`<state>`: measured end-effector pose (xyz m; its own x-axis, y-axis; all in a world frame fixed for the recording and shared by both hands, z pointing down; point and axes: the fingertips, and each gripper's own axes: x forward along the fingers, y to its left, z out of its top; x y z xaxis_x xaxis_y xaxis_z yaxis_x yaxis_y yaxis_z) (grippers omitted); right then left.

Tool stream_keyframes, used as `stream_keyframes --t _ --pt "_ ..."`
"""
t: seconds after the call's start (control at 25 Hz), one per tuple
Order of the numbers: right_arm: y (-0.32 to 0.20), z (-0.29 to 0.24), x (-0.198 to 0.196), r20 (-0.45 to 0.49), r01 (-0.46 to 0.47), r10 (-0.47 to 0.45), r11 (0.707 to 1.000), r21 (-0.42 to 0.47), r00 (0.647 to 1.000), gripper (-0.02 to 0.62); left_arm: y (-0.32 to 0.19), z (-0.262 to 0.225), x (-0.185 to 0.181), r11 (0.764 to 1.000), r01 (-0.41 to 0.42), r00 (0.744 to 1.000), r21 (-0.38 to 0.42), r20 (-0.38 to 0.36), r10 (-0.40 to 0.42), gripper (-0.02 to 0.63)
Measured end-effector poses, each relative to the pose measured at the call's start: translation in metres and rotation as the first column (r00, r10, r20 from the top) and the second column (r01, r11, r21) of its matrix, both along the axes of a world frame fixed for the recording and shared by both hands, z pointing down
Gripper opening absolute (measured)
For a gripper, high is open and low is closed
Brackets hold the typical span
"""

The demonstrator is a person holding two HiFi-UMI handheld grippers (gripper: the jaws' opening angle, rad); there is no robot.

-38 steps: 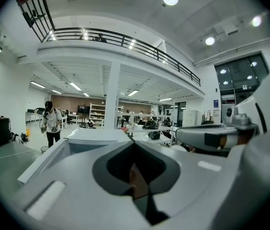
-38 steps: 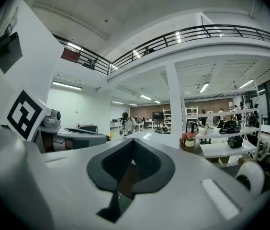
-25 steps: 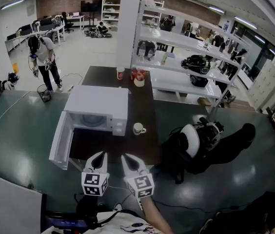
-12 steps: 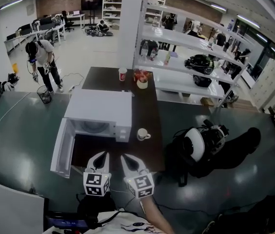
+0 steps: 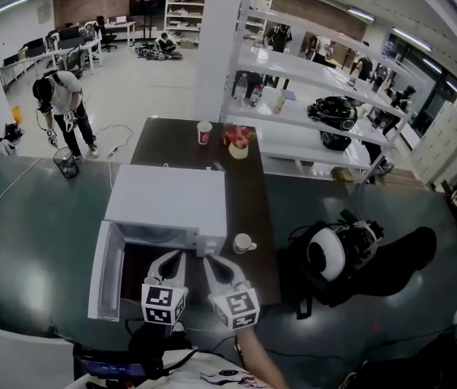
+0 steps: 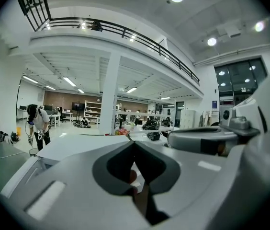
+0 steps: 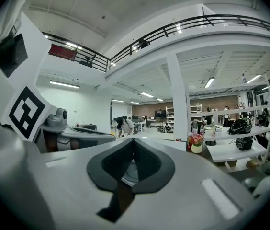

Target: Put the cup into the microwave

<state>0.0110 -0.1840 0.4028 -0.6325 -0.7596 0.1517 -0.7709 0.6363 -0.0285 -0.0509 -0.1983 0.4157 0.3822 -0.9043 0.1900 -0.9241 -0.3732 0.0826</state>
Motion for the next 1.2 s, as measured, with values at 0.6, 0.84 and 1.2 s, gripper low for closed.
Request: stream_keyframes --t 0.6,0.84,1.2 --pt "-0.028 0.024 0.001 -0.035 -0.121 0.119 0.99 -0.073 0.992 0.002 -0.032 0.025 -0.008 0.991 -0.075 0.997 -0.107 -0.027 0.072 -0.002" --pt "-0.027 0.057 0.028 -0.051 -0.131 0.124 0.979 -0.157 0.991 0.002 -0.026 0.068 0.009 0.972 -0.071 0.997 -0.223 -0.006 0.072 -0.002" --pt "-0.042 0.115 0.062 -0.096 -0.119 0.095 0.95 -0.288 0.991 0.002 -0.029 0.146 0.045 0.911 -0.06 0.995 -0.409 0.052 0.089 0.0"
